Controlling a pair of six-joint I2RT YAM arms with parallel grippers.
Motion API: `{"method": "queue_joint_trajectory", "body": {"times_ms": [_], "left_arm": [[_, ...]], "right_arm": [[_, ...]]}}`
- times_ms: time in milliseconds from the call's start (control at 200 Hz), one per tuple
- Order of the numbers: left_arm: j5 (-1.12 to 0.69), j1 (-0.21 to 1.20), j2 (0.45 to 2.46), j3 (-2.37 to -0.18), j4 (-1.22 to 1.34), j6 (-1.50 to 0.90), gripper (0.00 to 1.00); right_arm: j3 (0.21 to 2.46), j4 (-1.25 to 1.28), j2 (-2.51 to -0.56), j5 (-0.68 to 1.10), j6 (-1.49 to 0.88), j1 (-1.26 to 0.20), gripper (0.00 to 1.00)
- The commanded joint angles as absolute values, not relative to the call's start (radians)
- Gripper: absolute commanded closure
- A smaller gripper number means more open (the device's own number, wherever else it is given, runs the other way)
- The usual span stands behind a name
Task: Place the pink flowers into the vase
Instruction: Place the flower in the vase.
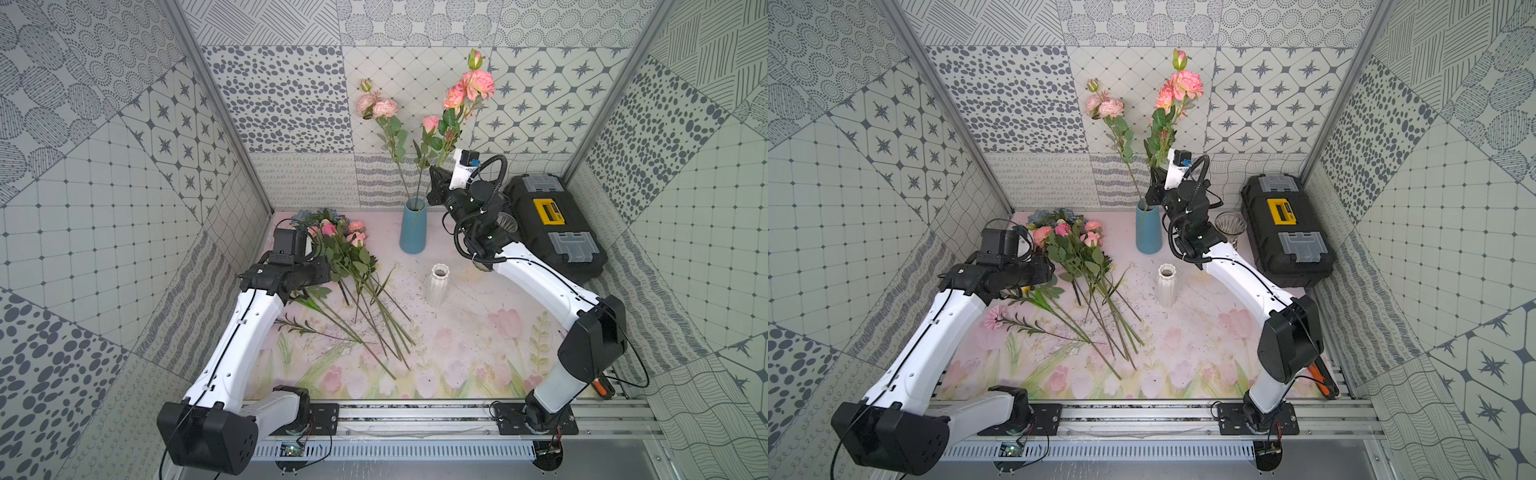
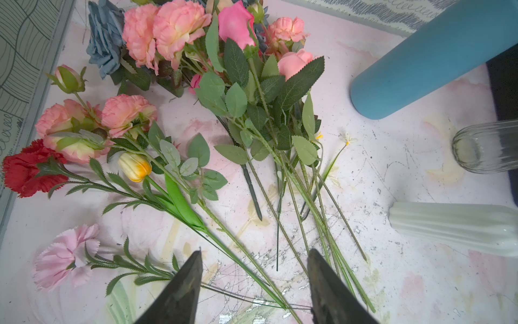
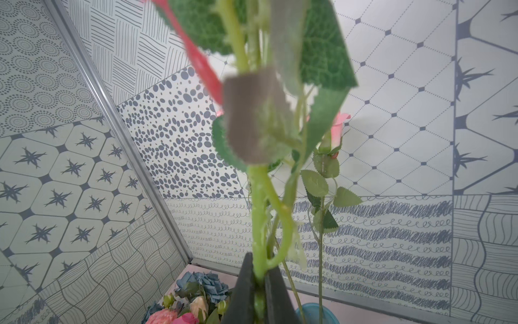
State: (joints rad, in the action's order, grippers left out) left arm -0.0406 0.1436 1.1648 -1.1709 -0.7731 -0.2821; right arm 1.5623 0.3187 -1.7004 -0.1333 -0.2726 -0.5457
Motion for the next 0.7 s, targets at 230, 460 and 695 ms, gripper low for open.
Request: {"method": "queue_joint_trajectory", "body": {"times_ms": [230,460,695], "left_arm": [[-0.065,0.13,1.16,-1.167,-0.749,-0.285,0.41],[-0.069,0.125,1.161,-1.168,-0.749,-0.286,0.41],[-0.076,0.118,1.165,-1.167,-0.747,-0.288,0.41]], "right_arm": [[1.76,0.364,-1.806,-0.144,-0.25,-0.488,1.0],[1.828,0.334,-1.876,-0.132,-0.243,-0.474,1.0],[1.837,0.354,-1.936,-0.135,-0.257,-0.468,1.0]]}}
